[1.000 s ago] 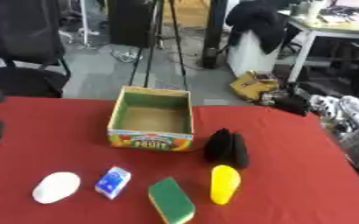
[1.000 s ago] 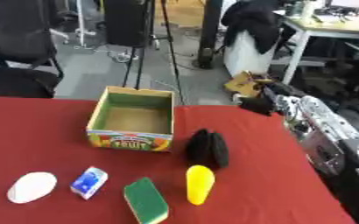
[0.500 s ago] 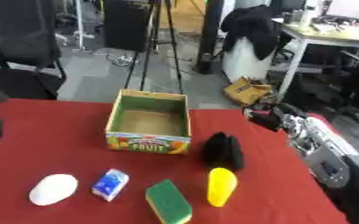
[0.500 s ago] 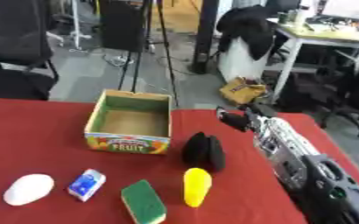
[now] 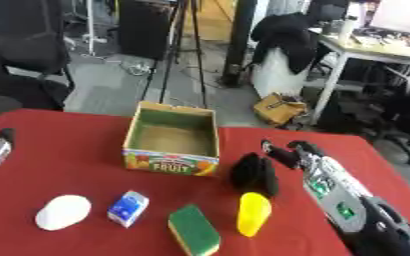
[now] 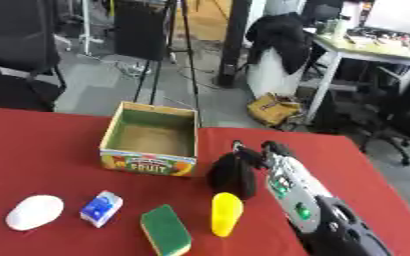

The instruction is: Pick up objects on the table and place them in the box.

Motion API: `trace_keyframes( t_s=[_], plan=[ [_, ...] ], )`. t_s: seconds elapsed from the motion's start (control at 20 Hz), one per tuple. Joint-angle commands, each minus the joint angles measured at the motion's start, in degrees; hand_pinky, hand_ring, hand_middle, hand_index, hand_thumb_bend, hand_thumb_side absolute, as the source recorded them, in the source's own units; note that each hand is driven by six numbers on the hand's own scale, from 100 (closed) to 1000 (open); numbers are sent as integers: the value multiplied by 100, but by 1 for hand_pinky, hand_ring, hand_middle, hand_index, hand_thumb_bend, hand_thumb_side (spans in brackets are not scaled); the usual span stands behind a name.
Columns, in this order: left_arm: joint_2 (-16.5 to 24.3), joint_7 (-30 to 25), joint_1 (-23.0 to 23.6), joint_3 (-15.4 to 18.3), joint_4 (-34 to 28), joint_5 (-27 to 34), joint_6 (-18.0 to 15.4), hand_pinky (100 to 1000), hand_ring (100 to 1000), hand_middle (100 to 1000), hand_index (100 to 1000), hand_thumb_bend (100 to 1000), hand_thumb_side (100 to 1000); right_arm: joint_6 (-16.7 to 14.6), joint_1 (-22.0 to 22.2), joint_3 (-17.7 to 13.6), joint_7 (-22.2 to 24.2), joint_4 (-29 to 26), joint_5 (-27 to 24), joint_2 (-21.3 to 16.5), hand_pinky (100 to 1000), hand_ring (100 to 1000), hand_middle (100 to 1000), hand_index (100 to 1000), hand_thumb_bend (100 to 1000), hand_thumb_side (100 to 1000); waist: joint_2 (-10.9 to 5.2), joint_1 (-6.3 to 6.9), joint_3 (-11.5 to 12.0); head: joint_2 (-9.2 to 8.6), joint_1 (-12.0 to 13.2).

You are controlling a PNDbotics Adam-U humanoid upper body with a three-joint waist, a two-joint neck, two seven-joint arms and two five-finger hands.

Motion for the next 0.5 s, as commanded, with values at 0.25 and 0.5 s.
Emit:
trace_keyframes(
  t_s=[0.25, 0.5],
  plan=[
    [224, -25, -9, 70, -81, -58, 44, 981, 999, 945, 1000, 128, 1000, 31, 110, -371, -808, 216, 276, 447, 874, 1000, 916, 1000, 438, 1000, -113, -7, -70, 99, 132],
    [208, -60, -46, 53, -81, -41, 34, 982, 997, 942, 1000, 116, 1000, -85, 184, -371, -986, 407, 153, 536, 872, 1000, 915, 1000, 457, 1000, -97, 7, -29, 63, 81]
  ],
)
